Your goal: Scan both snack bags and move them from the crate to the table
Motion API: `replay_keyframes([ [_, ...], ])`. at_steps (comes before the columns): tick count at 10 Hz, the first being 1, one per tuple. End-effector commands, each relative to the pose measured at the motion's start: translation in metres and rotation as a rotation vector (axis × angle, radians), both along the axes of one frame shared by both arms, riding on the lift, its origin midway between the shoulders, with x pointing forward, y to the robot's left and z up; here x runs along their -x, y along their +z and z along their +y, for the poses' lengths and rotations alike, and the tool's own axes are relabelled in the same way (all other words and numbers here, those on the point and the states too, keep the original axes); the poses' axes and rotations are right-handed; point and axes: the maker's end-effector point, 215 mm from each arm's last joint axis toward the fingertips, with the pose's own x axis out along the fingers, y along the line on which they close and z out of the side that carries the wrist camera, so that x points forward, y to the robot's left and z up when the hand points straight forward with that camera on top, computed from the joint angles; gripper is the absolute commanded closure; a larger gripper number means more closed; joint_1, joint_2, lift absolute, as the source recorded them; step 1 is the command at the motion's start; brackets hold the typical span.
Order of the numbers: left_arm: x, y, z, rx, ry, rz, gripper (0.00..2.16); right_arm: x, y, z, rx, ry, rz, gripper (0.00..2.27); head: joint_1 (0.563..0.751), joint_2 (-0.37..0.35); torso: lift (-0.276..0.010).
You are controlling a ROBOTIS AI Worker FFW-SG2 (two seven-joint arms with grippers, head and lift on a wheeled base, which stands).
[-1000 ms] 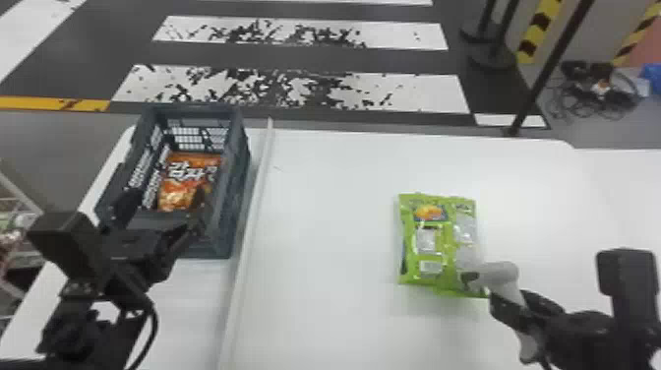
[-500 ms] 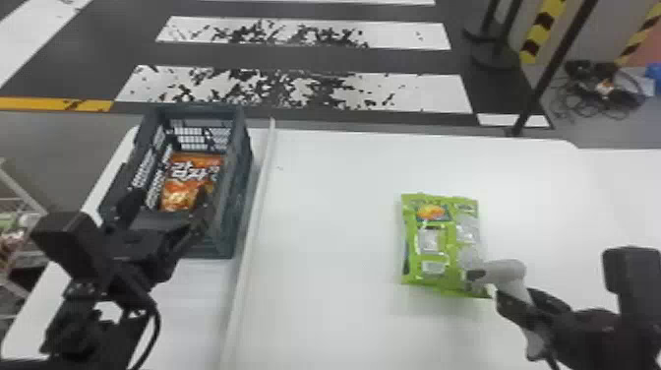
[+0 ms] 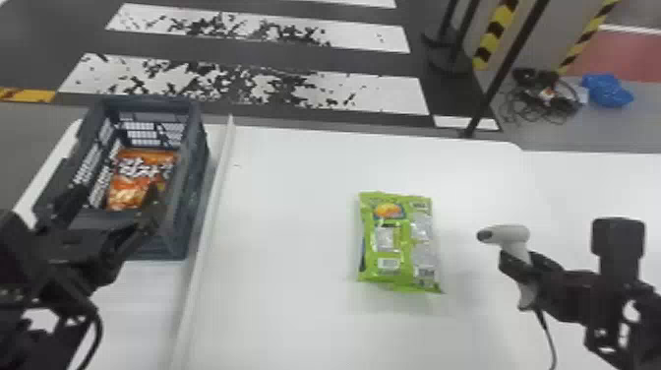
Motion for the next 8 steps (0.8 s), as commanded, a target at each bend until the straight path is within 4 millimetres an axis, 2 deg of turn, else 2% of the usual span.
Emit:
replay_keyframes([
  [1,-0.001,0.001,0.000,-0.001,-0.001,0.000,0.08,-0.017,-0.006,-0.026,0.032,-0.023,-0.022,2.25,0.695,-0.141,-0.088],
  [4,-0.006,0.005,-0.006,-0.002,-0.016,-0.006,0.08,-0.041,-0.021,-0.054,0.056,-0.046,-0.033,2.25,0.695,-0.203,-0.088],
  [8,-0.011,0.006,-0.011,-0.009,-0.034,-0.006,0.08,-0.054,-0.047,-0.067,0.082,-0.059,-0.038,2.25,0.695,-0.231,-0.088],
])
